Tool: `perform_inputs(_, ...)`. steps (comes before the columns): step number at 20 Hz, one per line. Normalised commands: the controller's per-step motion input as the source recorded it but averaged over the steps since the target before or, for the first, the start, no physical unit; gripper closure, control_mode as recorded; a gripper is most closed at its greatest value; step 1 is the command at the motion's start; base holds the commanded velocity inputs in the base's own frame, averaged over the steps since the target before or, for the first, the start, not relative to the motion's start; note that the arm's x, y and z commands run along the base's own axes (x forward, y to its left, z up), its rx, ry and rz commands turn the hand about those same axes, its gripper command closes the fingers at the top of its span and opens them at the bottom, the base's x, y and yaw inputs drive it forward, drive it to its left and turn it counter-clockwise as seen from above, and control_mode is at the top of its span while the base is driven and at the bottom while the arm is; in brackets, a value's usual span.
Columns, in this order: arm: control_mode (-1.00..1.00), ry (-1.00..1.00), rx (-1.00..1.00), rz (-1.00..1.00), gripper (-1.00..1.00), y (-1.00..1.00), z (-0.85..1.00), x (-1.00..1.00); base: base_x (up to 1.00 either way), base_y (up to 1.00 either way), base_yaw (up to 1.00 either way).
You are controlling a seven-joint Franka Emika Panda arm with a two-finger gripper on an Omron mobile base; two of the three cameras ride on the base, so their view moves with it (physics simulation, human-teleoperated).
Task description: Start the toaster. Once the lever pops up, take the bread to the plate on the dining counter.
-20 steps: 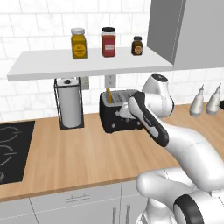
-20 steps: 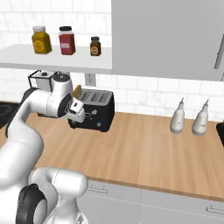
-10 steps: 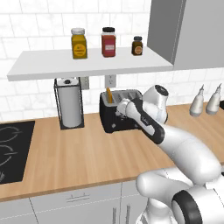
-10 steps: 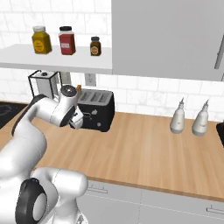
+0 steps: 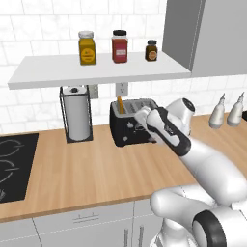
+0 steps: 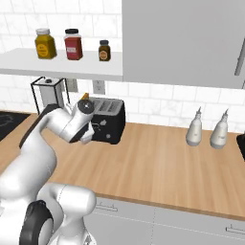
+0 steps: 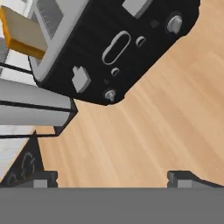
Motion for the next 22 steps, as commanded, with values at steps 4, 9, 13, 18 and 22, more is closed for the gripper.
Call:
perform_inputs(4, -1.00, 0.00, 0.18, 0.00, -1.00, -0.01, -0.01, 0.21, 0.00, 0.00, 0.00)
perform_inputs(9, -1.00, 0.00, 0.07, 0.00, -1.00, 0.00, -0.17, 0.25, 0.00, 0.00, 0.00)
perform_inputs(13, -1.00, 0.00, 0.00, -0.04, -1.00, 0.00, -0.18, 0.34, 0.00, 0.00, 0.00)
perform_inputs(18, -1.00, 0.00, 0.00, -0.09, -1.00, 0.00, -0.05, 0.27, 0.00, 0.00, 0.00)
perform_inputs(22, -1.00, 0.00, 0.00, -0.11, -1.00, 0.03, -0.05, 0.20, 0.00, 0.00, 0.00)
